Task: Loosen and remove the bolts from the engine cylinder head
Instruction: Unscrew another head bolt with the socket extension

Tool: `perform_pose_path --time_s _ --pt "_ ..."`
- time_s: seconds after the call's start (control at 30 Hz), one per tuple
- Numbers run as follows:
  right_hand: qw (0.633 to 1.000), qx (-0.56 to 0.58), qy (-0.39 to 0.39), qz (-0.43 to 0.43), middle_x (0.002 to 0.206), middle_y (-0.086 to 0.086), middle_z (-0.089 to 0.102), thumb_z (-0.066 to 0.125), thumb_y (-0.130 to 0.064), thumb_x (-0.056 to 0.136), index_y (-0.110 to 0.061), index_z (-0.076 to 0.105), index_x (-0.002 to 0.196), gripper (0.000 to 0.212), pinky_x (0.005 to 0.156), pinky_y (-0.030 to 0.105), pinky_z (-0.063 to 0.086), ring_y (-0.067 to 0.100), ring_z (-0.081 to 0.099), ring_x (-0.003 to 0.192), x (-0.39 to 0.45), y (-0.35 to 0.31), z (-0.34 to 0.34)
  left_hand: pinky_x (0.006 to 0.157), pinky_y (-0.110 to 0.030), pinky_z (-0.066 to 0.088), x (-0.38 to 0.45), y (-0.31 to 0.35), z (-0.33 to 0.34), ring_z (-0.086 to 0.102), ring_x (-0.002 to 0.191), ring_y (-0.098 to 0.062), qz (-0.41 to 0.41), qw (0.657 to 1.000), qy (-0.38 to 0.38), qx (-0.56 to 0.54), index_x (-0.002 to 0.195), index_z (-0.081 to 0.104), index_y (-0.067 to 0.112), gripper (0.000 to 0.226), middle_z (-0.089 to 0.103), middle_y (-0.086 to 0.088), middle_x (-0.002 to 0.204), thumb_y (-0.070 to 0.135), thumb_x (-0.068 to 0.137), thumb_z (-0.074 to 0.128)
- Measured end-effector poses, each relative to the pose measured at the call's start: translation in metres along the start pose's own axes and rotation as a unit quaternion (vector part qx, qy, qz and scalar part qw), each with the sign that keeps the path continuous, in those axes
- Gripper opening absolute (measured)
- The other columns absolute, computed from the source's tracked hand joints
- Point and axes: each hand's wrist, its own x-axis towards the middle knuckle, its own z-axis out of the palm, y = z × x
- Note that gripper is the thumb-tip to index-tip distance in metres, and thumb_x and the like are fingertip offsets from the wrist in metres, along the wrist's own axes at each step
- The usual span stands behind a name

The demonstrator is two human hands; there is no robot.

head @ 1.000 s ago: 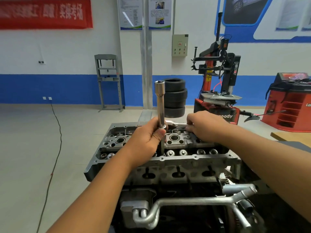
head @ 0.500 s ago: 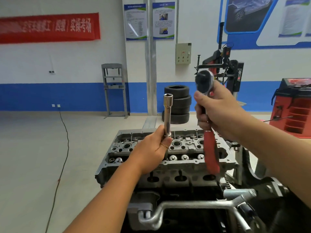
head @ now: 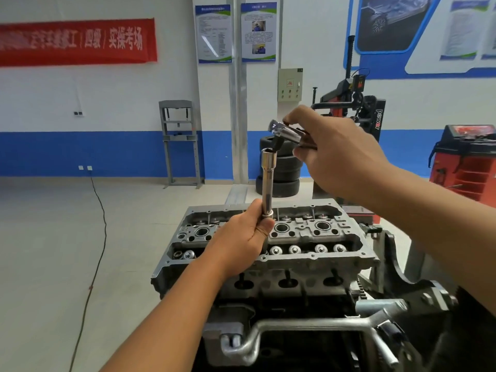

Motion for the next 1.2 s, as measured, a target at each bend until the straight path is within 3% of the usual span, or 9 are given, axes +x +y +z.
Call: perform_pose_path --time_s 0.27,0.47,0.57,0.7,0.87,1.0,1.07,1.13,1.2 --pt "0.996 -0.065 -0.028 -0.054 0.09 0.006 0.061 0.058 -0.012 0.1 -0.031 0.044 0.117 0.029 0.058 0.042 0.049 0.038 0.058 0.074 0.007 -0.013 -0.006 0.061 -0.033 0.043 0.002 -0.002 0.0 0.053 0.063 -0.005 0.006 1.0 0.004 -0.008 0.101 0.04 0.046 0.011 0.059 0.018 0.073 0.055 0.108 0.037" --pt "0.969 -0.214 -0.062 -0.111 0.078 0.004 0.053 0.048 0.006 0.089 -0.035 0.021 0.093 0.049 0.048 0.027 0.023 0.025 0.045 0.054 0.018 -0.031 -0.032 0.061 -0.036 0.047 0.0 0.0 -0.001 0.052 0.061 -0.004 0.015 1.0 0.002 -0.025 0.102 0.041 0.047 0.012 0.059 0.024 0.075 0.056 0.106 0.036" --pt "0.952 -0.253 -0.092 -0.143 0.072 0.006 0.046 0.045 0.01 0.085 -0.027 0.031 0.098 0.042 0.047 0.026 0.021 0.021 0.039 0.05 0.021 -0.043 -0.042 0.063 -0.038 0.049 0.0 0.002 -0.002 0.053 0.063 -0.002 0.014 0.999 0.008 -0.043 0.099 0.044 0.045 0.013 0.06 0.021 0.076 0.054 0.106 0.039" --pt "0.96 -0.208 -0.133 -0.134 0.07 0.007 0.041 0.046 0.012 0.085 -0.017 0.044 0.103 0.034 0.046 0.026 0.022 0.021 0.04 0.051 0.025 -0.05 -0.047 0.061 -0.035 0.046 -0.002 0.006 -0.001 0.054 0.06 -0.001 0.012 0.998 0.018 -0.059 0.096 0.047 0.045 0.012 0.062 0.022 0.075 0.054 0.103 0.041" --pt "0.969 -0.137 -0.184 -0.091 0.076 0.006 0.044 0.051 0.01 0.088 -0.015 0.04 0.094 0.028 0.048 0.026 0.026 0.018 0.042 0.059 0.026 -0.056 -0.046 0.066 -0.03 0.047 -0.005 0.015 -0.002 0.051 0.06 -0.002 0.012 0.993 0.041 -0.106 0.095 0.054 0.037 0.009 0.059 0.015 0.071 0.038 0.104 0.053" --pt "0.972 -0.103 -0.204 -0.061 0.075 0.003 0.042 0.052 0.006 0.088 -0.018 0.037 0.079 0.03 0.04 0.017 0.026 0.014 0.037 0.059 0.03 -0.064 -0.047 0.074 -0.034 0.058 0.015 0.056 -0.015 0.069 0.074 -0.018 -0.01 0.965 0.101 -0.242 0.105 0.057 0.018 0.019 0.069 -0.002 0.08 0.031 0.092 0.063" --pt "0.972 -0.1 -0.201 -0.067 0.073 0.002 0.04 0.052 0.004 0.089 -0.019 0.032 0.076 0.033 0.037 0.017 0.027 0.012 0.034 0.059 0.029 -0.07 -0.046 0.062 -0.029 0.053 0.035 0.075 -0.019 0.06 0.058 -0.018 -0.024 0.941 0.177 -0.288 0.085 0.053 0.007 0.018 0.059 -0.005 0.064 0.014 0.088 0.069" --pt "0.973 -0.114 -0.187 -0.07 0.074 0.003 0.041 0.051 0.003 0.089 -0.015 0.038 0.082 0.024 0.044 0.021 0.026 0.013 0.036 0.058 0.028 -0.074 -0.045 0.055 -0.016 0.04 0.05 0.085 -0.016 0.043 0.051 -0.009 -0.05 0.922 0.273 -0.269 0.063 0.041 0.015 0.038 0.045 0.01 0.052 -0.003 0.084 0.067" --pt "0.974 -0.121 -0.181 -0.059 0.076 0.003 0.042 0.053 0.002 0.092 -0.014 0.042 0.094 0.02 0.048 0.024 0.026 0.014 0.04 0.06 0.028 -0.075 -0.041 0.046 -0.008 0.029 0.059 0.09 -0.009 0.038 0.048 -0.008 -0.082 0.911 0.326 -0.241 0.056 0.033 0.021 0.048 0.039 0.012 0.05 -0.012 0.082 0.057"
